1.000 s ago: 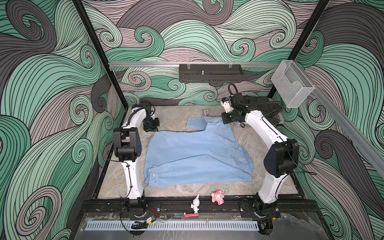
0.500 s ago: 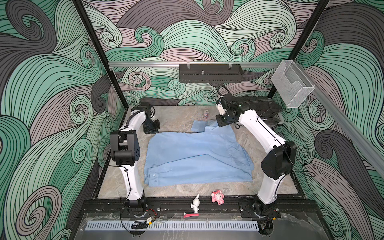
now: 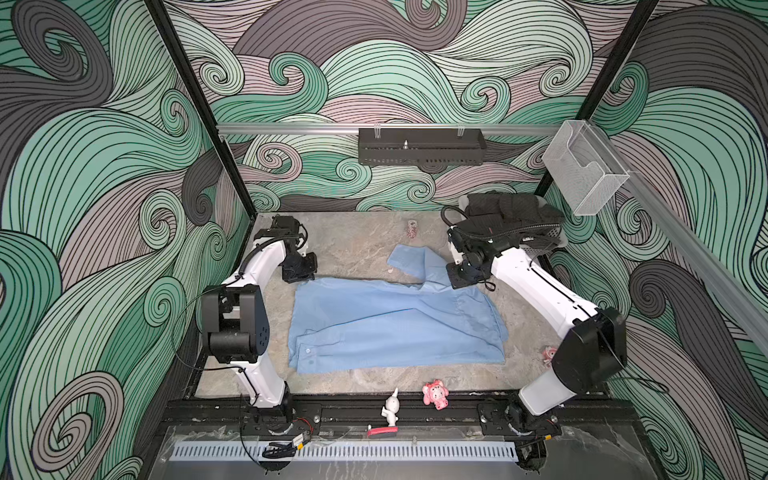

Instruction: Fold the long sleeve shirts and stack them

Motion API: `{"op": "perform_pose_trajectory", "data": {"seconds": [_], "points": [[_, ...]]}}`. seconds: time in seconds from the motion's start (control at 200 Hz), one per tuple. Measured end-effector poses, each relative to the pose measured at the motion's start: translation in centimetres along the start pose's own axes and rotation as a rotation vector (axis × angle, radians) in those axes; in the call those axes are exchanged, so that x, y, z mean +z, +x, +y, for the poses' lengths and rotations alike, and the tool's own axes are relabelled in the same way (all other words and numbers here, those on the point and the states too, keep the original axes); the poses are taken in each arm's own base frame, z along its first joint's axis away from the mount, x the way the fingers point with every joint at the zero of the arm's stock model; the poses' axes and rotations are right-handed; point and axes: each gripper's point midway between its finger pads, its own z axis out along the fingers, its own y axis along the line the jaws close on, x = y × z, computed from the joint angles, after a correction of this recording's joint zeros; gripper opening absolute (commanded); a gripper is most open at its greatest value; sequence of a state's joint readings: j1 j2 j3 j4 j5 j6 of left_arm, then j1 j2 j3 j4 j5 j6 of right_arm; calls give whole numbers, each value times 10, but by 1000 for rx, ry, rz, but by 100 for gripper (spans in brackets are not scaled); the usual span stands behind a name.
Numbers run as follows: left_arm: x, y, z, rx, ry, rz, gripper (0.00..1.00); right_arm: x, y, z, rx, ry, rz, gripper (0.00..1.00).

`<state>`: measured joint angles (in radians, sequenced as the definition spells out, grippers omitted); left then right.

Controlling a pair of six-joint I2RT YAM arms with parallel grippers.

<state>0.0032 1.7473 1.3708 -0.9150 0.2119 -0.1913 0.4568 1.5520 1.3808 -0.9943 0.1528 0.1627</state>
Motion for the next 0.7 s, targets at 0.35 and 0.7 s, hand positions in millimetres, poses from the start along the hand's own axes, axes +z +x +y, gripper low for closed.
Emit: {"op": "perform_pose_trajectory", "data": {"seconds": [0.35,0.7], "points": [[5,30,9,-10,-26,25,1,-9,63,-5,119,-27,-3,1],[20,56,12,-16,-68,84,5,19,101,4,189,-60,76,1]]}}
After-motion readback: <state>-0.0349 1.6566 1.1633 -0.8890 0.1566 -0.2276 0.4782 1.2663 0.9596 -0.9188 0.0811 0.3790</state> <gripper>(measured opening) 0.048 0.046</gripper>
